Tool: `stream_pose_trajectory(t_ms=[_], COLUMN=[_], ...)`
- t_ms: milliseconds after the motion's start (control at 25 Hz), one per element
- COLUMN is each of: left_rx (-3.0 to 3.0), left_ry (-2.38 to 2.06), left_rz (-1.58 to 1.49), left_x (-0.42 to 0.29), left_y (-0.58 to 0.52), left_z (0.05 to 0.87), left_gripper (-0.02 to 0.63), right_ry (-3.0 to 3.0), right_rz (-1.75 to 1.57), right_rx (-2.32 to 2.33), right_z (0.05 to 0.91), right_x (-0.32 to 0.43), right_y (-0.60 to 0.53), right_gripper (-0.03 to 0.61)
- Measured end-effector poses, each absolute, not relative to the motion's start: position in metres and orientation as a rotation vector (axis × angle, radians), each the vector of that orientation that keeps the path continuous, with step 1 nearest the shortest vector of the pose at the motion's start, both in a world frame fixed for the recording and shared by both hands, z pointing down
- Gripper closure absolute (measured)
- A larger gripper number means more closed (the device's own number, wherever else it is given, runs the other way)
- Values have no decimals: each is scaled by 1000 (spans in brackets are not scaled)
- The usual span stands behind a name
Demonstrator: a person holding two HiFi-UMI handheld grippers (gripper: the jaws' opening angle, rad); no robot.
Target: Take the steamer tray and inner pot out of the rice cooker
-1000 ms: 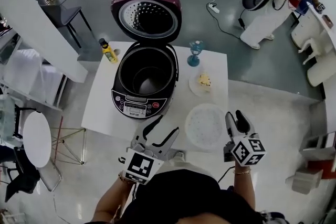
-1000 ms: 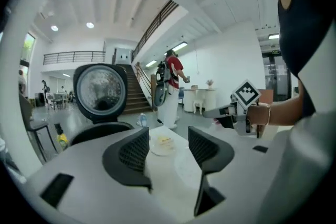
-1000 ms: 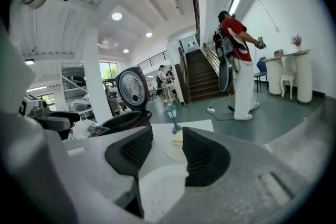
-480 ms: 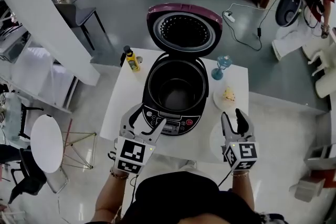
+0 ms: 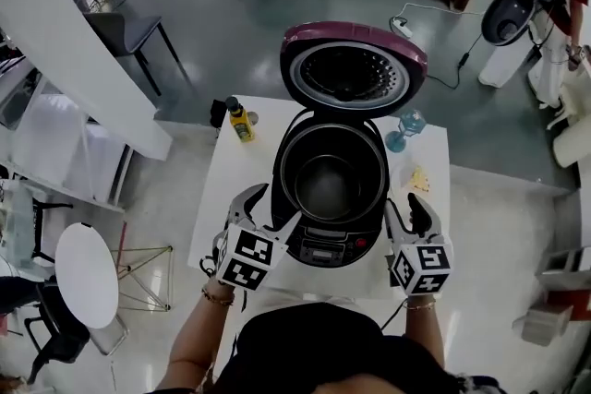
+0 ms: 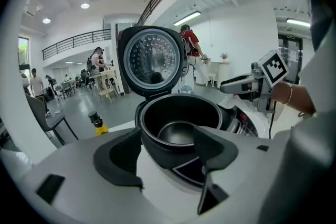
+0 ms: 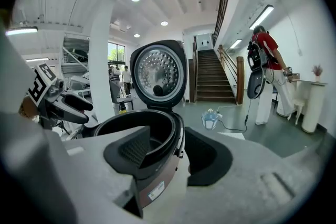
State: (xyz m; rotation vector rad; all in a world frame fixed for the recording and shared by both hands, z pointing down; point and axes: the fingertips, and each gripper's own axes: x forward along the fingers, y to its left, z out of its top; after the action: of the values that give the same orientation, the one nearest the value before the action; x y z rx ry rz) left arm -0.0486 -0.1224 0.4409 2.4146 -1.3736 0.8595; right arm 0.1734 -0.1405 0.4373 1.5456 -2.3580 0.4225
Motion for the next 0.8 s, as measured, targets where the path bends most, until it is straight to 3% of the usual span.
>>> stream_pose_trajectory(t_ms=[800], left_rx=[2417], left_ry=[-1246], left_rz=[1192], left_x=[-52], left_y=[-232], left_z=[480], left_gripper=[318], right_ry=[-1909], right_rz=[275], right_rx=[1397], right_z=[477], right_x=[149], right_y=[-233], right_gripper=[390])
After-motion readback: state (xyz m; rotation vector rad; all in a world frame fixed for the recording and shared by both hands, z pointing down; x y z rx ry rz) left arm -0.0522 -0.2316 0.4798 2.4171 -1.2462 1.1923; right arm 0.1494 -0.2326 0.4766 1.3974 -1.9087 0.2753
